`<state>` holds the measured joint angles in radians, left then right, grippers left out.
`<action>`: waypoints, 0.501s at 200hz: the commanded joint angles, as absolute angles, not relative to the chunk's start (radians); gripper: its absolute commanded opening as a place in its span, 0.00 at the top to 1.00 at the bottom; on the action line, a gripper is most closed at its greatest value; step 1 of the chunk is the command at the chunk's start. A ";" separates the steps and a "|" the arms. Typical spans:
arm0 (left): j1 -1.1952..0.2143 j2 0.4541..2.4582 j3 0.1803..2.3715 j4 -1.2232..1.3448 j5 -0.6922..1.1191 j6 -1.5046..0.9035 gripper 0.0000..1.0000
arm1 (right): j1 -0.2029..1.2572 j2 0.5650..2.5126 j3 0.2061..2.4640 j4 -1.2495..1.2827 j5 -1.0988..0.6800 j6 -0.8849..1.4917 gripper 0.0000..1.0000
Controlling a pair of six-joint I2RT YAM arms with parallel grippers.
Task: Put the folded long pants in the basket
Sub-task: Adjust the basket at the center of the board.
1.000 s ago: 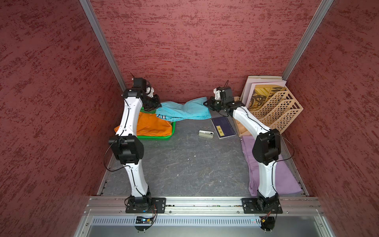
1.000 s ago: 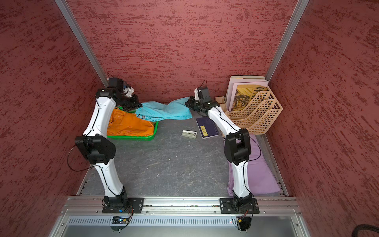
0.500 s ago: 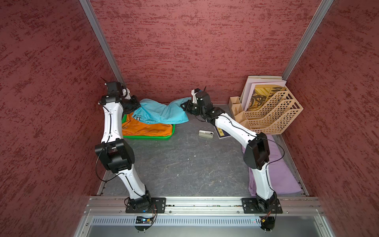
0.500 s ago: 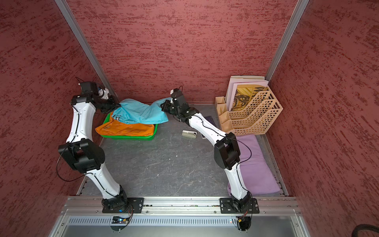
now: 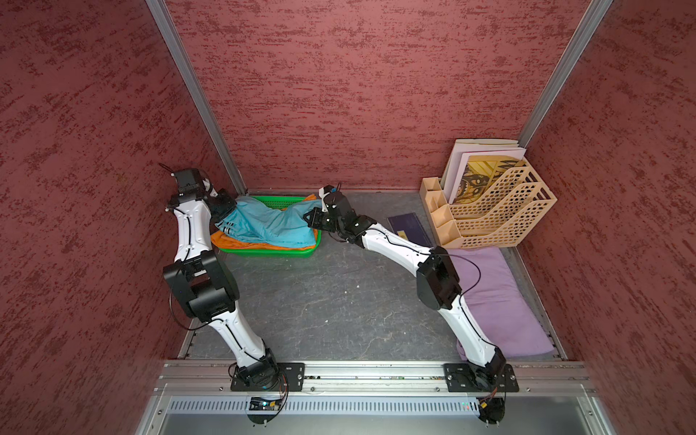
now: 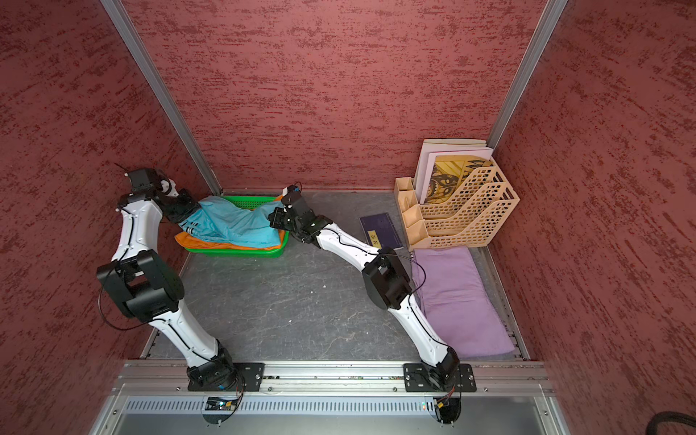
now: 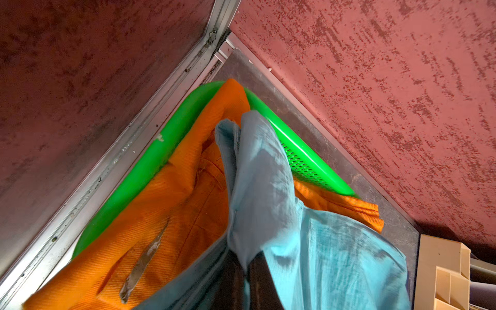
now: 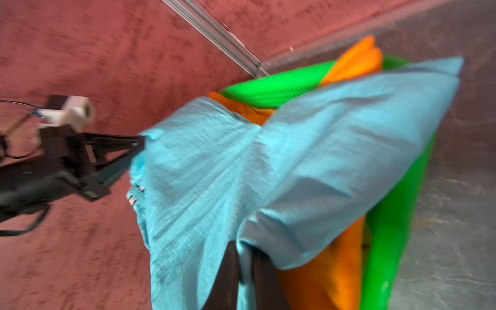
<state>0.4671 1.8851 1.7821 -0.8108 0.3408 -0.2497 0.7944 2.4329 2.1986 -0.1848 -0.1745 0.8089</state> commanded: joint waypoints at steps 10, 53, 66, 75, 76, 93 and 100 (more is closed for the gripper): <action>0.456 1.873 1.706 -0.712 0.351 -0.255 1.00 | 0.765 2.424 2.091 -0.160 -0.179 0.825 1.00; 0.432 1.821 1.636 -0.705 0.364 -0.258 1.00 | 0.720 2.326 1.781 -0.047 -0.212 0.845 1.00; 0.412 1.808 1.624 -0.723 0.368 -0.256 1.00 | 0.704 2.299 1.719 -0.029 -0.227 0.844 1.00; 0.395 1.794 1.610 -0.731 0.368 -0.257 1.00 | 0.693 2.272 1.673 -0.017 -0.233 0.840 1.00; 0.392 1.792 1.607 -0.731 0.367 -0.257 1.00 | 0.690 2.269 1.668 -0.016 -0.234 0.837 1.00; 0.341 1.739 1.559 -0.742 0.378 -0.256 1.00 | 0.665 2.185 1.570 -0.001 -0.244 0.813 1.00; 0.311 1.709 1.533 -0.742 0.380 -0.251 1.00 | 0.651 2.145 1.522 -0.001 -0.244 0.797 1.00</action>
<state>0.3847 1.8095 1.5848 -0.7471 0.3508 -0.2569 0.7193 2.2333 1.6737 0.1036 -0.2451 0.8444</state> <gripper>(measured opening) 0.068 0.095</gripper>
